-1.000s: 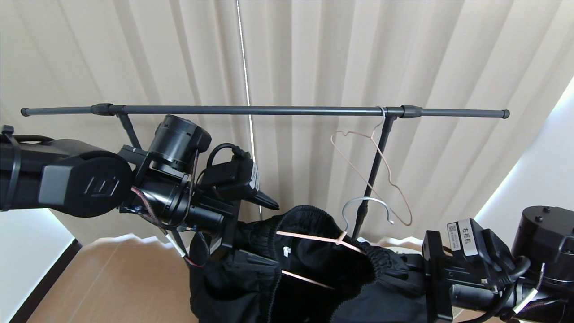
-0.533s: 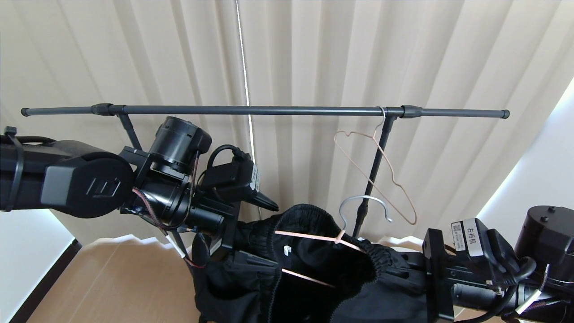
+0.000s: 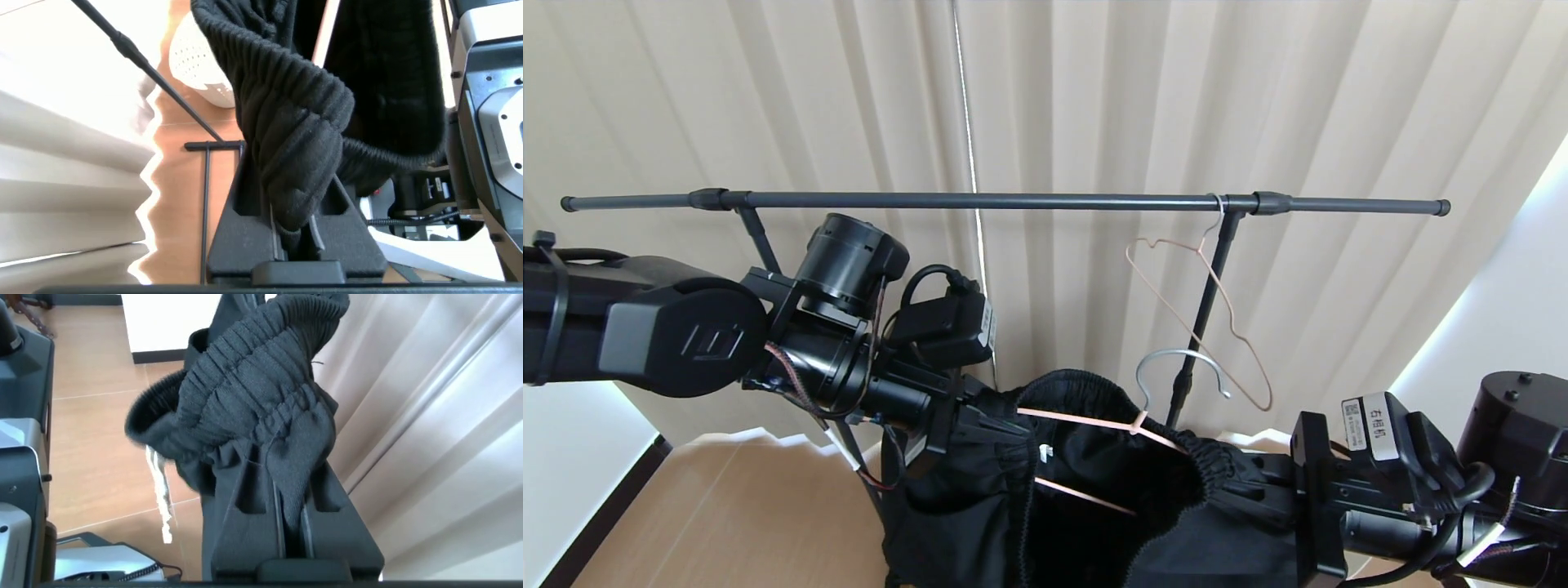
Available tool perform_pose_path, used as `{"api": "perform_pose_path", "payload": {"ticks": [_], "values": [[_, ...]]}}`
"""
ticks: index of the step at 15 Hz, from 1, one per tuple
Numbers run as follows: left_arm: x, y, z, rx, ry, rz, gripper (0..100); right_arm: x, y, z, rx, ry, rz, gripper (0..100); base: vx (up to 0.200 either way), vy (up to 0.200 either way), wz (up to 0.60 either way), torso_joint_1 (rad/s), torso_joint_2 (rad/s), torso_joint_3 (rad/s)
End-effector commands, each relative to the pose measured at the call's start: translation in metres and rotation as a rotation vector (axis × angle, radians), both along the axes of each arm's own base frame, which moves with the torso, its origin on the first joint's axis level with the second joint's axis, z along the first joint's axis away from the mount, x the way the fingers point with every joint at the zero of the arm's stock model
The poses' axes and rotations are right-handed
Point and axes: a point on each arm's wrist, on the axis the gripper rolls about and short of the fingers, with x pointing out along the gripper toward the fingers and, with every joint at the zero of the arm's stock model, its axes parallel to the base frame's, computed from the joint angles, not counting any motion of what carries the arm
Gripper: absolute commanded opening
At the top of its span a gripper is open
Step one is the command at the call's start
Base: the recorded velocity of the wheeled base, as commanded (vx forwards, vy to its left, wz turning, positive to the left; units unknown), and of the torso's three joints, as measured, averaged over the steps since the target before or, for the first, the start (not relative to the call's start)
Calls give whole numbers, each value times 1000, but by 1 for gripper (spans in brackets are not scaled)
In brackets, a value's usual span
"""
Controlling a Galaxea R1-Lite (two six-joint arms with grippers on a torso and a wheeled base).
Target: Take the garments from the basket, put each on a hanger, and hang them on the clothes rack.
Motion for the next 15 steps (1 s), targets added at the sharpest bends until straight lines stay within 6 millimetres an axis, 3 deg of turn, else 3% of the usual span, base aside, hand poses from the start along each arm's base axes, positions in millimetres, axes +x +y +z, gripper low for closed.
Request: {"api": "perform_pose_path", "payload": {"ticks": [1, 6, 7, 15], "values": [[1, 1, -1, 1, 4, 6, 0, 1, 0, 0, 3, 5, -1, 0, 0, 0, 0, 0, 0, 0], [4, 4, -2, 2, 6, 17, 0, 3, 1, -1, 19, 54, -20, 0, 0, 0, 0, 0, 0, 0], [5, 6, -2, 1, 5, 25, 0, 3, 1, -1, 19, 54, -20, 100, 0, 0, 0, 0, 0, 0], [15, 40, 6, -20, 30, 170, 0, 18, -10, 2, 55, 92, -100, 100, 0, 0, 0, 0, 0, 0]]}}
